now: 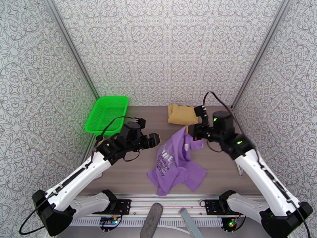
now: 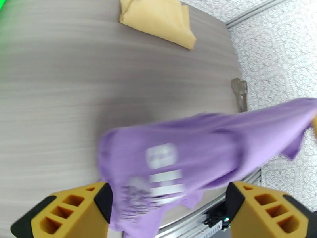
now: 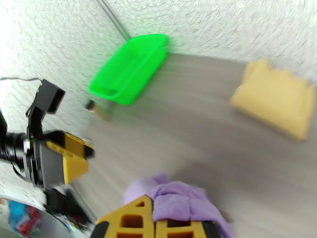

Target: Fold and stack the mixed laundry pile

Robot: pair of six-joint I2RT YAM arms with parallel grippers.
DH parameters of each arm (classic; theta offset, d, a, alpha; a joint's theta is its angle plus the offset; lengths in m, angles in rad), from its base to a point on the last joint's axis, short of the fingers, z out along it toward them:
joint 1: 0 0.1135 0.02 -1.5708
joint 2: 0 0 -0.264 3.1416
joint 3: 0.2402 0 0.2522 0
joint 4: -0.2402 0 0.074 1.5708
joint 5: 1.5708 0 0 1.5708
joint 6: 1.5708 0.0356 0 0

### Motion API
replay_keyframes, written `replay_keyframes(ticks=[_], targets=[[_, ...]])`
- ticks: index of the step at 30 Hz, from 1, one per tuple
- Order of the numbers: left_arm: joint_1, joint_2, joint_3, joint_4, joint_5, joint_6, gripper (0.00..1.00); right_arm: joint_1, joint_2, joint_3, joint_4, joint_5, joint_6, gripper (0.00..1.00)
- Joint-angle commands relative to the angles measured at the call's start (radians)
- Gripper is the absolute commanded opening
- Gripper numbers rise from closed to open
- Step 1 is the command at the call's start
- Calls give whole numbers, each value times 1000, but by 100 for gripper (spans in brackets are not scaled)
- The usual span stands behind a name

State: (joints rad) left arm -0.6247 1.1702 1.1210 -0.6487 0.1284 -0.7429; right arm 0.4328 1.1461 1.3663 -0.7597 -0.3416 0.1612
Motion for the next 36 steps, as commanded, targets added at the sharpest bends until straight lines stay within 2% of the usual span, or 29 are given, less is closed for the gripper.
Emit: replay_keyframes(ticks=[1, 4, 7, 10, 14, 16, 21, 27, 30, 31, 33, 34, 36], targets=[[35, 104, -29, -18, 26, 39, 71, -6, 60, 85, -358, 87, -282, 0], [33, 238, -28, 46, 84, 49, 62, -9, 69, 109, -382, 116, -324, 0], [21, 348, -50, 163, 172, 58, 58, -14, 59, 126, -389, 141, -351, 0], [-6, 426, -70, 266, 238, 75, 66, -23, 44, 140, -395, 151, -364, 0], [-40, 514, -75, 311, 257, 109, 81, -34, 23, 142, -394, 157, -370, 0], [-59, 554, -76, 332, 273, 114, 84, -43, 13, 134, -388, 165, -368, 0], [-121, 619, -52, 342, 297, 123, 86, -67, -20, 126, -371, 200, -347, 0], [-155, 653, -38, 284, 237, 128, 83, -88, -93, 89, -361, 260, -304, 0], [-167, 690, -23, 258, 238, 132, 70, -89, -122, 53, -345, 260, -280, 0], [-173, 702, -16, 259, 246, 131, 59, -90, -128, 42, -338, 260, -272, 0], [-186, 719, -10, 280, 265, 123, 23, -89, -139, 23, -328, 260, -262, 0], [-192, 718, -10, 295, 268, 114, 0, -89, -140, 19, -325, 261, -257, 0], [-193, 693, -15, 314, 250, 100, 0, -89, -139, 21, -323, 267, -253, 0]])
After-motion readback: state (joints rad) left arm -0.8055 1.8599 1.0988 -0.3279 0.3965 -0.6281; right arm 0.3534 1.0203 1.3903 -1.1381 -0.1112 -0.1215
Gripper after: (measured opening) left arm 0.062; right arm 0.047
